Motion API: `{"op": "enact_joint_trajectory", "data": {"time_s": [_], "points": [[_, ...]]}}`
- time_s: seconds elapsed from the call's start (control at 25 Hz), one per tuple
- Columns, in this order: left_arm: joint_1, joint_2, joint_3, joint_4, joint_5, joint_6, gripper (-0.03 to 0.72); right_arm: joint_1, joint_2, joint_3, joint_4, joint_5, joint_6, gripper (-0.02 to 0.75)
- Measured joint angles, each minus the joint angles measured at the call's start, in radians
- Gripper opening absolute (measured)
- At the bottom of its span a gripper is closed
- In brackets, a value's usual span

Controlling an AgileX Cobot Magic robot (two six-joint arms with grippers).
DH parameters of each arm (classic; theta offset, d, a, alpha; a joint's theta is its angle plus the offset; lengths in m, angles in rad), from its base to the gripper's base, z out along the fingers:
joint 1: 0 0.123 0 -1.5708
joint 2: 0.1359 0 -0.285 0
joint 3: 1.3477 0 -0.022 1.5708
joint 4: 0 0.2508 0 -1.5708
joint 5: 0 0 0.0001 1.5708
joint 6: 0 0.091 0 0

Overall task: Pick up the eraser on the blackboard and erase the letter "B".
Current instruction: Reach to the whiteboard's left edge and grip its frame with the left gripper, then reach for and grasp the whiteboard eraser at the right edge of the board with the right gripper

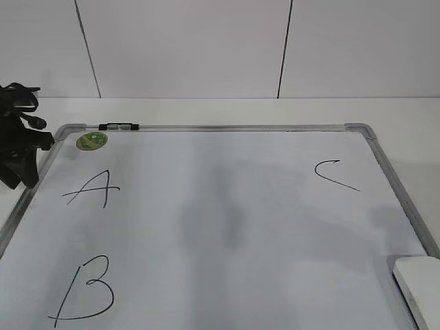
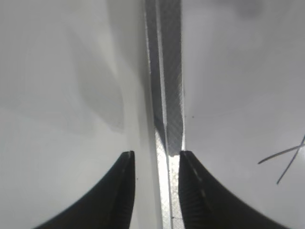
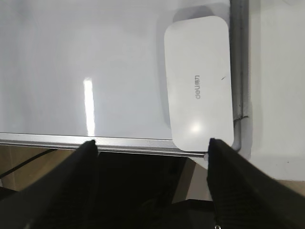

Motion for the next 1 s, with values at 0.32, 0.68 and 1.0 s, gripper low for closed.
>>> {"op": "enact_joint_trajectory", "data": {"time_s": [0.32, 0.68, 1.0], "points": [[0.000, 0.020, 0.000, -0.002, -0.002, 0.000, 0.235, 0.000, 0.000, 0.000, 0.000, 0.000, 0.000, 0.551], [0.000, 0.036, -0.010, -0.003, 0.001, 0.002, 0.235, 0.000, 0.000, 0.000, -0.002, 0.000, -0.001, 0.551], [0.000, 0.038, -0.010, -0.012, 0.005, 0.004, 0.087, 0.000, 0.000, 0.000, -0.002, 0.000, -0.001, 0.549]]}}
